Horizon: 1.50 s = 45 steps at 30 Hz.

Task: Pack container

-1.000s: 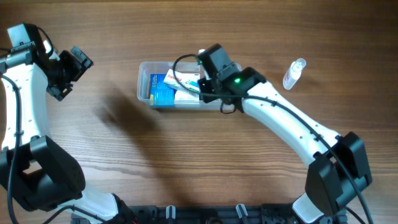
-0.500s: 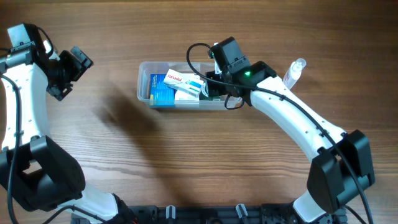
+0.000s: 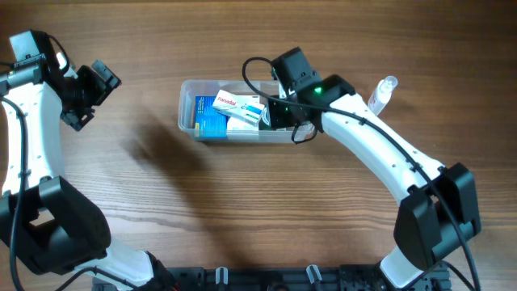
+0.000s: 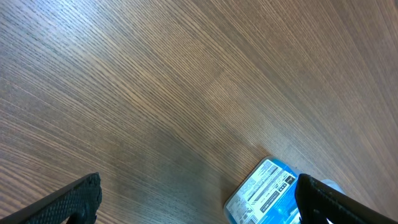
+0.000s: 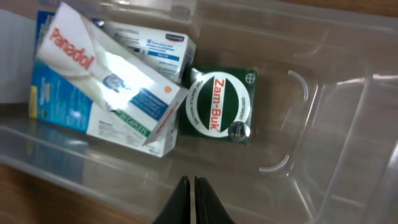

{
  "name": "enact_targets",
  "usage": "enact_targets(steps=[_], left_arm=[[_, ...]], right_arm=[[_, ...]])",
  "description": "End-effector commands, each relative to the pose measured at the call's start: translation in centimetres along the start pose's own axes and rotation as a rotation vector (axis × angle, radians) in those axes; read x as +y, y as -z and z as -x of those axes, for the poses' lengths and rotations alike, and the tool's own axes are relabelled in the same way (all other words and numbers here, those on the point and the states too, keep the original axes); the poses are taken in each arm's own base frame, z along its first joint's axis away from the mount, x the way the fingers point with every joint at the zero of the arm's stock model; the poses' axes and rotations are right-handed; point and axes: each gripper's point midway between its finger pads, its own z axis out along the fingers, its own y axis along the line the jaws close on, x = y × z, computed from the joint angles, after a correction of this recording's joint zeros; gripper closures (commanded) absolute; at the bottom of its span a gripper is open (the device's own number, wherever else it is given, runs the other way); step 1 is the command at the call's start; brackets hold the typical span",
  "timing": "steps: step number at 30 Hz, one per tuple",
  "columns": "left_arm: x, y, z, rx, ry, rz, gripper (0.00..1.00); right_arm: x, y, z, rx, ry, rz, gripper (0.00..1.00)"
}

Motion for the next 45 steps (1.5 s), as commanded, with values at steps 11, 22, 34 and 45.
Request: enact_targets(steps=[11, 22, 34, 45], left_arm=[[-0.3, 1.0, 0.7, -0.034, 0.009, -0.008, 0.0], [-0.3, 1.0, 0.7, -0.034, 0.009, -0.008, 0.0], [-0.3, 1.0, 0.7, -0.034, 0.009, -0.008, 0.0], [-0.3, 1.0, 0.7, -0.034, 0.009, -0.008, 0.0]], right_arm=[[4.5, 4.1, 6.3, -0.052, 0.102, 0.122, 0.96], [4.0, 0.9, 4.8, 0.038, 0.033, 0.091, 0.96], [-0.2, -2.2, 1.1, 0.127, -0.174, -0.109, 0.96], [0.8, -4.3, -0.2, 0.156, -0.244, -0.065, 0.95]])
